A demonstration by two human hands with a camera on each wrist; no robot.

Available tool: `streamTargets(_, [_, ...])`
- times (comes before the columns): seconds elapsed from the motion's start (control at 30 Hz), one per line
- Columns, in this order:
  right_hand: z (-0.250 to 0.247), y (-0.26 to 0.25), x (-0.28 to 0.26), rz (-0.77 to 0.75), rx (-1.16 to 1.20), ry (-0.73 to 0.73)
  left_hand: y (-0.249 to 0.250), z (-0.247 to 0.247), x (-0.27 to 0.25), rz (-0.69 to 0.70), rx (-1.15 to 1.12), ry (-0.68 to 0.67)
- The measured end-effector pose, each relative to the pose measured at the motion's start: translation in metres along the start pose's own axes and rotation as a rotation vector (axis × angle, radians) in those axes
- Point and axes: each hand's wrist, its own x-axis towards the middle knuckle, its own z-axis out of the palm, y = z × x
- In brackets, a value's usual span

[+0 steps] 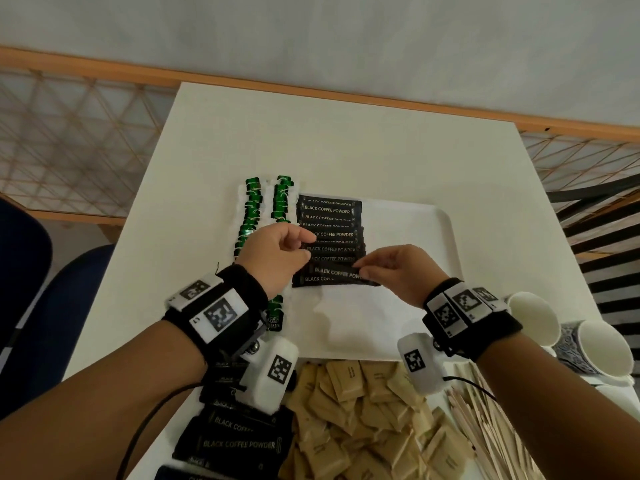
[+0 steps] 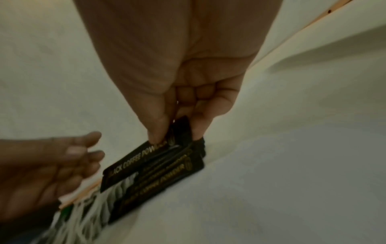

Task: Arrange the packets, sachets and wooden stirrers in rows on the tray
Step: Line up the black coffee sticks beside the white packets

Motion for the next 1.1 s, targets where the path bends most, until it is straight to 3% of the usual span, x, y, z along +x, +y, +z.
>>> streamTargets(0.17, [0.012, -0.004, 0.002, -0.052, -0.273, -0.046, 0.003, 0.008, -0.005, 0.09, 0.269, -0.065])
streamTargets(0.3, [0.022, -0.003, 0.009, -0.07, -0.331, 0.071, 0.006, 0.023, -0.01, 0.118, 0.569, -0.217])
streamTargets(0.43, [0.016, 0.009, 0.012, 0.075, -0.076, 0.283, 0.004, 0.037, -0.011, 0.15, 0.781, -0.321])
streamTargets(0.57, [0.015, 0.015, 0.012, 0.133, 0.039, 0.276, 0.005, 0.047, -0.011, 0.164, 0.907, -0.335])
streamTargets(0.83, [0.023, 0.014, 0.015, 0.095, 0.055, 0.197, 0.004, 0.048, -0.007, 0.19, 1.011, -0.329])
streamTargets(1.1, [0.019, 0.009, 0.027, 0.086, 0.053, 0.253, 0.001, 0.045, -0.004, 0.184, 0.988, -0.312])
